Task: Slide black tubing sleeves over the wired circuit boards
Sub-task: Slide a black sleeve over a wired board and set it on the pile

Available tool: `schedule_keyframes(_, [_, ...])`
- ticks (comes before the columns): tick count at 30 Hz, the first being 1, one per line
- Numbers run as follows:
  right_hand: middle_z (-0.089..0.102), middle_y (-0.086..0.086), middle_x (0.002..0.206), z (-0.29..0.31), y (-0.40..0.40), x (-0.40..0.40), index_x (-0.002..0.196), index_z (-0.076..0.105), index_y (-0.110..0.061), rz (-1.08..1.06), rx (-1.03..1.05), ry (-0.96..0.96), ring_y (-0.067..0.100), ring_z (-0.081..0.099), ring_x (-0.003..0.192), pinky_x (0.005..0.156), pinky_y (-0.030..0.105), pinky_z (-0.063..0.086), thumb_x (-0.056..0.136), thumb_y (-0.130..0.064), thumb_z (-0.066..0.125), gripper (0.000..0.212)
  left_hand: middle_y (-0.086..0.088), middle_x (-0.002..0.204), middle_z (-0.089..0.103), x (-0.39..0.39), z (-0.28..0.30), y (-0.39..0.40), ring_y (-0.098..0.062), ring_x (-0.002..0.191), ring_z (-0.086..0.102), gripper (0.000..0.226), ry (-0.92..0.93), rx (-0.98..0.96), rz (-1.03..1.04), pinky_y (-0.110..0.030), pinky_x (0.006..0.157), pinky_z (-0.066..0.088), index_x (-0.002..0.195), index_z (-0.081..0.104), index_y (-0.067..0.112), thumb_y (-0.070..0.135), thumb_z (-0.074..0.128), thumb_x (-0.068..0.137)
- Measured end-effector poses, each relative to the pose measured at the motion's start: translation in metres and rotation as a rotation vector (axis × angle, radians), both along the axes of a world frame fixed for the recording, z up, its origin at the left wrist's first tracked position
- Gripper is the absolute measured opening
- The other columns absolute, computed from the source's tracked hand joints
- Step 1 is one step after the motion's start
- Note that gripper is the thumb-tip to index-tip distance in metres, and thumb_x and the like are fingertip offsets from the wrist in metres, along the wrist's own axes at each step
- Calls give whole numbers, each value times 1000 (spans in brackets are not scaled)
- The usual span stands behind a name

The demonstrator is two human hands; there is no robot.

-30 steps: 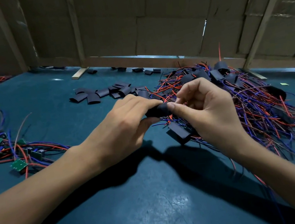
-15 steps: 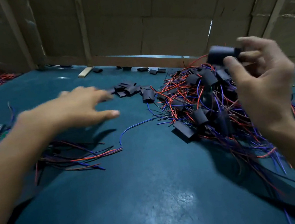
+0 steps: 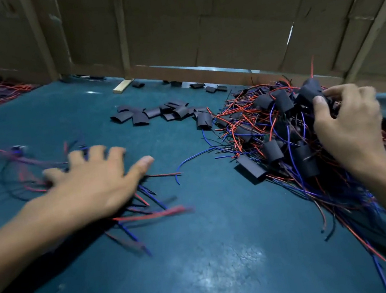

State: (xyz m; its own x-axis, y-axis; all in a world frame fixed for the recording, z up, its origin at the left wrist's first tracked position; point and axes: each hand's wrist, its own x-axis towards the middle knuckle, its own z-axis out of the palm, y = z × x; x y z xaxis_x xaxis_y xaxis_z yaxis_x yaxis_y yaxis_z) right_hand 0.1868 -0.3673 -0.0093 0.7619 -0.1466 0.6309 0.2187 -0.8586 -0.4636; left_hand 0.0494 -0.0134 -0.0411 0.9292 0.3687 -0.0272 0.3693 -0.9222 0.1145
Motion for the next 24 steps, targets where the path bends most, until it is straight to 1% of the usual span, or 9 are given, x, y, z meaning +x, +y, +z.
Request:
schedule_keyframes(3, [50, 24, 129, 0, 3, -1, 124, 59, -12, -17, 16, 16, 44, 46, 123, 104, 54, 34, 99, -33, 54, 33, 6, 146, 39, 15, -12, -33, -29, 138, 30, 87, -106, -36, -197, -62, 107, 25, 137, 38, 43, 89, -3, 75])
schedule_keyframes(8, [49, 23, 130, -1, 2, -2, 125, 58, -13, -21, -8, 15, 45, 46, 122, 104, 56, 32, 98, -37, 51, 36, 3, 147, 39, 51, -10, -70, -32, 135, 36, 62, -212, -74, -292, -60, 109, 19, 144, 32, 40, 72, 13, 95])
schedule_keyframes(12, [45, 22, 133, 0, 1, -3, 130, 52, -14, -15, -19, -50, 43, 44, 124, 105, 56, 30, 97, -42, 48, 43, -2, 134, 46, 79, 9, -62, -29, 124, 43, 51, -518, -31, -285, -55, 103, 21, 141, 36, 45, 67, 18, 99])
schedule_keyframes(15, [46, 20, 134, 5, 6, -12, 133, 49, -12, 7, -55, -270, 33, 42, 126, 101, 46, 29, 99, -39, 49, 44, -8, 130, 47, 117, 28, -24, -31, 123, 42, 47, -728, 68, -167, -55, 102, 24, 138, 46, 37, 59, 35, 98])
schedule_keyframes(17, [50, 20, 131, 10, 20, -28, 132, 52, -7, 117, -99, -477, 30, 45, 123, 94, 39, 28, 101, -31, 53, 39, -11, 139, 42, 142, 32, 8, -35, 130, 36, 51, -645, 53, -54, -57, 106, 23, 141, 46, 30, 55, 45, 97])
schedule_keyframes(19, [57, 17, 124, 10, 38, -45, 129, 56, -2, 357, -177, -596, 33, 54, 117, 93, 45, 38, 101, -22, 55, 34, -11, 151, 34, 163, 24, 31, -36, 139, 28, 57, -509, -96, -24, -58, 112, 22, 148, 40, 27, 53, 48, 98])
schedule_keyframes(21, [58, 9, 127, 2, 64, -66, 134, 54, -3, 691, -243, -426, 29, 59, 113, 94, 51, 46, 101, -24, 57, 40, -9, 161, 25, 178, 8, 40, -33, 148, 21, 61, -386, -172, -110, -57, 116, 21, 154, 34, 25, 51, 46, 100])
schedule_keyframes(23, [46, 4, 147, -13, 89, -83, 151, 39, -14, 918, -334, 20, 23, 48, 132, 110, 47, 39, 100, -40, 56, 60, -7, 163, 29, 186, -5, 40, -31, 149, 25, 57, -270, -134, -210, -56, 117, 25, 153, 37, 24, 48, 44, 102])
schedule_keyframes(24, [37, 1, 154, -22, 99, -88, 156, 30, -22, 937, -436, 207, 21, 38, 140, 115, 44, 32, 100, -49, 52, 66, -6, 158, 37, 186, -10, 40, -32, 145, 32, 51, -232, -88, -233, -56, 113, 29, 148, 44, 26, 49, 43, 102])
